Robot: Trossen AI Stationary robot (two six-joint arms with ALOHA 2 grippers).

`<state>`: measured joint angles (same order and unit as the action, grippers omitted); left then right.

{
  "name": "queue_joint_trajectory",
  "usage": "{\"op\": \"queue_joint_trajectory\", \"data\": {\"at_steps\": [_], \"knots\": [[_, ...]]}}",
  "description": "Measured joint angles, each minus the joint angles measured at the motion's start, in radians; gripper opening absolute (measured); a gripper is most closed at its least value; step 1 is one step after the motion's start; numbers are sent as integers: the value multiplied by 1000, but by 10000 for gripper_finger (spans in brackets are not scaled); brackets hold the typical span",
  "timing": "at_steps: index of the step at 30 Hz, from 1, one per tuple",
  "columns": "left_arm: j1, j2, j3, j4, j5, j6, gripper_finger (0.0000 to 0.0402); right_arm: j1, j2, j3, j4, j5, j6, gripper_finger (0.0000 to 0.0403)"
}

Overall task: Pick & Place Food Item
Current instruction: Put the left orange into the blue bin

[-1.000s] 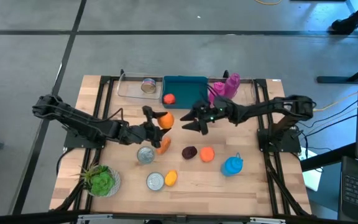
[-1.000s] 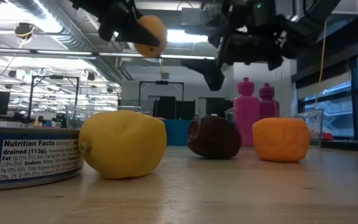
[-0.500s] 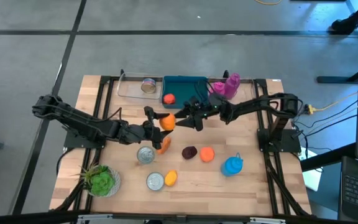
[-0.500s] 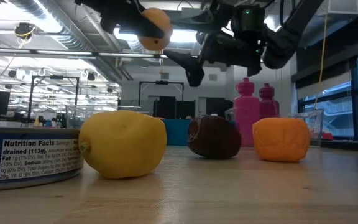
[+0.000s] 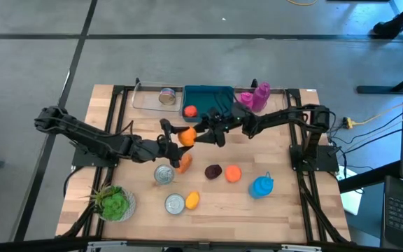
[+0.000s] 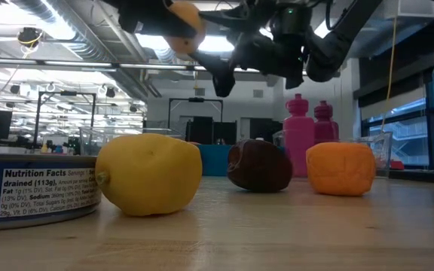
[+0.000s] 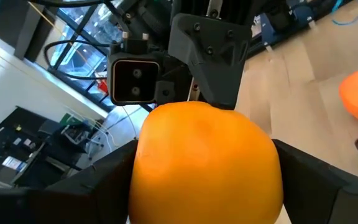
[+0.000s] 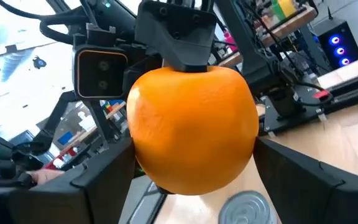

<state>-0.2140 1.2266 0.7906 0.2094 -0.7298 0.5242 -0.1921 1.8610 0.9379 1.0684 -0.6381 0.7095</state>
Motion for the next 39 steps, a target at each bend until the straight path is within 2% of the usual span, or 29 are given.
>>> {"op": "queue_joint_trajectory", "data": {"at_steps": [6,10,24,35,39], "knots": [[13,1,1,8,31,-1,306,12,1,1,49,2,25,318],[29,14,2,21,88,-3,306,21,1,1,87,-3,33,318],[31,49,3,57,104,-8,306,27,1,1,100,-55,17,311],[34,53,2,58,91,-32,306,-1,0,0,57,-35,31,339],[34,53,2,62,102,-36,306,-2,0,0,54,-48,-9,348]]}}
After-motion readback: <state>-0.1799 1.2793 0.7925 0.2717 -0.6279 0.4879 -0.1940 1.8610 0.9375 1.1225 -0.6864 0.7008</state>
